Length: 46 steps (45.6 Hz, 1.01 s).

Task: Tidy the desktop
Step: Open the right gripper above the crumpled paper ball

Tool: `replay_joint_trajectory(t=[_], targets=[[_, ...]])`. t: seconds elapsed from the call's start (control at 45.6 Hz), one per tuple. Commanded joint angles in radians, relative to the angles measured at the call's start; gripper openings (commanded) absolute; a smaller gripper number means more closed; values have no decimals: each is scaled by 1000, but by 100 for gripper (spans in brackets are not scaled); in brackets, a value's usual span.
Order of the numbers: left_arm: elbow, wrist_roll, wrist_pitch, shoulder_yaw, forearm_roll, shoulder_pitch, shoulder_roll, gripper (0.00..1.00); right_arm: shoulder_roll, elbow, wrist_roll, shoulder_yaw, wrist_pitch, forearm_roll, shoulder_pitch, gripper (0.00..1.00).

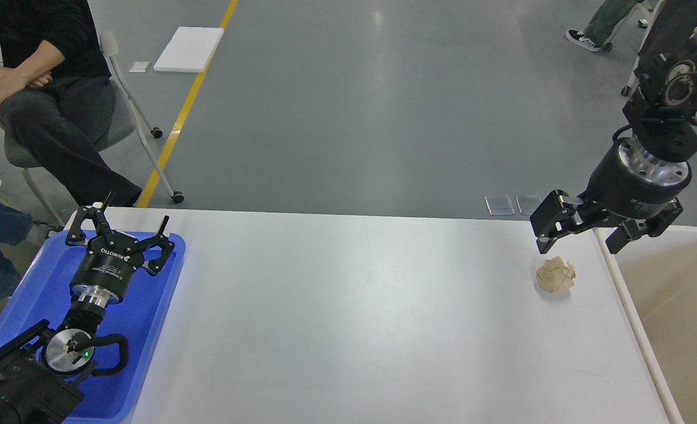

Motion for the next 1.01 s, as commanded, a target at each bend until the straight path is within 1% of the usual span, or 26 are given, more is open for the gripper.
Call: replay_joint_trajectory(t=[0.0, 0.416, 0.986], targets=[[0, 4, 0, 2, 2, 0, 0, 99, 2, -1, 0, -1, 0, 0, 0, 100], [0, 8, 0, 0, 0, 1, 0, 99, 1, -1, 0, 0, 0, 0, -13, 100], [0, 8, 0, 0, 0, 1, -1, 99, 3, -1, 0, 2, 0, 0, 31, 100]])
